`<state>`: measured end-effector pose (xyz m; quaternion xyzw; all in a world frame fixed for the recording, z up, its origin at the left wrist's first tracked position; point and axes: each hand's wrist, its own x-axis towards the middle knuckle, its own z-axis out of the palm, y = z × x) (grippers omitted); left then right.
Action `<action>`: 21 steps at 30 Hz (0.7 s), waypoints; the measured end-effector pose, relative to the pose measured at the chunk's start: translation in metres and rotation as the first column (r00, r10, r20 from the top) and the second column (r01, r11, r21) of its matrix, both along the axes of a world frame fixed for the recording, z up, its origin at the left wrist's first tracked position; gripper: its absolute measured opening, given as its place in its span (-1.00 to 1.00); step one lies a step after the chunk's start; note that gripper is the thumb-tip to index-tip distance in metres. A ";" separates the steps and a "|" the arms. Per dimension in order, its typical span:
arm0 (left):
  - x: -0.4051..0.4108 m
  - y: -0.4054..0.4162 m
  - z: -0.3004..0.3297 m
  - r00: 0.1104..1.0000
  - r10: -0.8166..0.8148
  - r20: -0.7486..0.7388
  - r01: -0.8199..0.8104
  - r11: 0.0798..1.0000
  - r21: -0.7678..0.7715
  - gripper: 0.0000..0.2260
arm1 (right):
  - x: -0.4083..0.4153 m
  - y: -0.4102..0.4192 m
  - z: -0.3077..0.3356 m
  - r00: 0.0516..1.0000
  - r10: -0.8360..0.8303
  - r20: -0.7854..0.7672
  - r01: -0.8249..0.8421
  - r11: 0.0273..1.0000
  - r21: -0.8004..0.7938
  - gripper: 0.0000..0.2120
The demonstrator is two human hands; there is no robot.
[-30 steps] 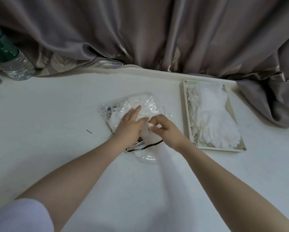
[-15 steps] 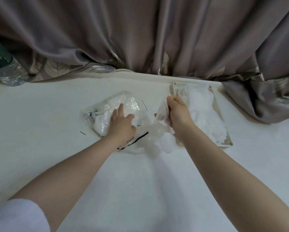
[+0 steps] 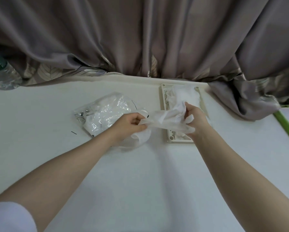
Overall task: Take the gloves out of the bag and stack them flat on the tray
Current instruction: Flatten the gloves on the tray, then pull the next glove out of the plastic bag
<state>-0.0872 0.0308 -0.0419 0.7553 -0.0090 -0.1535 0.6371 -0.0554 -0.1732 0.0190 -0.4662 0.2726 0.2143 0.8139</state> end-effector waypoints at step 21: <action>0.015 -0.123 0.066 0.961 -0.101 -0.258 0.039 0.971 -0.236 -0.85 | -0.009 -0.110 0.005 0.519 0.787 0.334 -0.393 0.567 -0.724 -0.59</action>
